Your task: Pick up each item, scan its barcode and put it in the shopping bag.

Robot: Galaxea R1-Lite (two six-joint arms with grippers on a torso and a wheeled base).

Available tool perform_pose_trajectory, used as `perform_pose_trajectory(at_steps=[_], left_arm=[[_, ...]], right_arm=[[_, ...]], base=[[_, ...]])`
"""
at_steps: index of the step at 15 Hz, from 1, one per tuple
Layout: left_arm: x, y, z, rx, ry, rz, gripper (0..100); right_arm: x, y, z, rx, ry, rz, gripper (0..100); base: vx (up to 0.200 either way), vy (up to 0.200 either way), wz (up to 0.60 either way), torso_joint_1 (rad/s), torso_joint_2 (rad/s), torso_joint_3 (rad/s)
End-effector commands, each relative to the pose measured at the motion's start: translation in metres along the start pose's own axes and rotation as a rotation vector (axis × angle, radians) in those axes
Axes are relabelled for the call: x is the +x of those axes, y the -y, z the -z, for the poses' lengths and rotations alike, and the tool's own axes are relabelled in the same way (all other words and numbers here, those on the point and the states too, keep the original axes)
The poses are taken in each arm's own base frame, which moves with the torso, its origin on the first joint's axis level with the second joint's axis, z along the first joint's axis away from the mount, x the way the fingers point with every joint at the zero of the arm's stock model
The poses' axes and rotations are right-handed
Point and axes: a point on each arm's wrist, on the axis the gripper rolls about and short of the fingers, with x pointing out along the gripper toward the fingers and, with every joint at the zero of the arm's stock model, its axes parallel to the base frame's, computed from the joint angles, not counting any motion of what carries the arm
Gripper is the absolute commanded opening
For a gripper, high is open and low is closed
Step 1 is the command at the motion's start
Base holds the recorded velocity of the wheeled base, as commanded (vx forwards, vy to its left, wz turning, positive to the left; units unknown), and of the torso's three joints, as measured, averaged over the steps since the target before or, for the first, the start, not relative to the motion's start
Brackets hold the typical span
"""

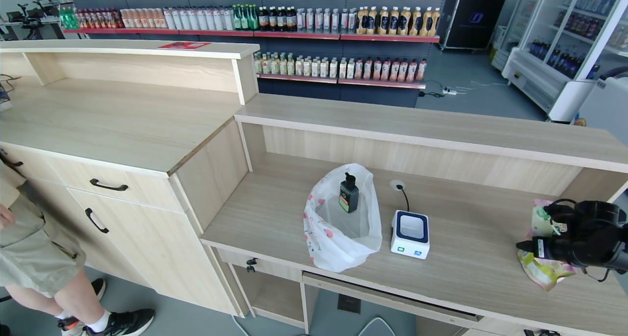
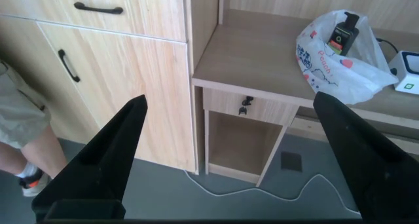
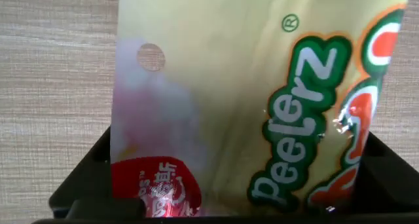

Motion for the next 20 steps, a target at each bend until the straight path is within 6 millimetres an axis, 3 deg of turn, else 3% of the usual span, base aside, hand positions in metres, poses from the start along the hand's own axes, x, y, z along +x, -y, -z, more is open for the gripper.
perform_pose_trajectory(at_steps=[1, 5, 6, 8, 9, 10, 13, 14, 16, 18, 20], left_arm=[[0.0, 0.0, 0.0, 0.0, -0.001, -0.001, 100], [0.0, 0.0, 0.0, 0.0, -0.001, -0.001, 100], [0.0, 0.0, 0.0, 0.0, -0.001, 0.0, 100], [0.0, 0.0, 0.0, 0.0, -0.001, 0.0, 100], [0.0, 0.0, 0.0, 0.0, -0.001, 0.0, 100], [0.0, 0.0, 0.0, 0.0, -0.001, 0.0, 100], [0.0, 0.0, 0.0, -0.002, -0.001, 0.0, 100], [0.0, 0.0, 0.0, -0.002, -0.001, 0.0, 100], [0.0, 0.0, 0.0, 0.0, -0.001, 0.0, 100], [0.0, 0.0, 0.0, -0.002, -0.001, 0.0, 100], [0.0, 0.0, 0.0, 0.0, -0.001, 0.0, 100]], right_arm=[[0.004, -0.006, 0.003, -0.017, -0.01, -0.014, 0], [0.005, -0.018, -0.007, -0.129, 0.023, -0.005, 0], [0.0, -0.024, -0.012, -0.199, 0.062, 0.01, 0], [-0.017, -0.027, -0.002, -0.26, 0.076, 0.042, 0], [-0.058, -0.03, 0.021, -0.269, 0.114, 0.062, 0], [-0.073, -0.033, 0.031, -0.275, 0.121, 0.043, 0], [-0.128, -0.037, 0.004, -0.275, 0.197, -0.099, 0], [-0.168, -0.04, -0.018, -0.248, 0.231, -0.175, 0], [-0.225, -0.049, -0.033, -0.252, 0.286, -0.305, 0], [-0.273, -0.066, -0.036, -0.274, 0.334, -0.421, 0], [-0.324, -0.096, -0.045, -0.185, 0.364, -0.734, 0]], base=[[0.0, 0.0, 0.0, 0.0, 0.0, 0.0], [0.0, 0.0, 0.0, 0.0, 0.0, 0.0], [0.0, 0.0, 0.0, 0.0, 0.0, 0.0], [0.0, 0.0, 0.0, 0.0, 0.0, 0.0], [0.0, 0.0, 0.0, 0.0, 0.0, 0.0], [0.0, 0.0, 0.0, 0.0, 0.0, 0.0], [0.0, 0.0, 0.0, 0.0, 0.0, 0.0], [0.0, 0.0, 0.0, 0.0, 0.0, 0.0], [0.0, 0.0, 0.0, 0.0, 0.0, 0.0], [0.0, 0.0, 0.0, 0.0, 0.0, 0.0], [0.0, 0.0, 0.0, 0.0, 0.0, 0.0]])
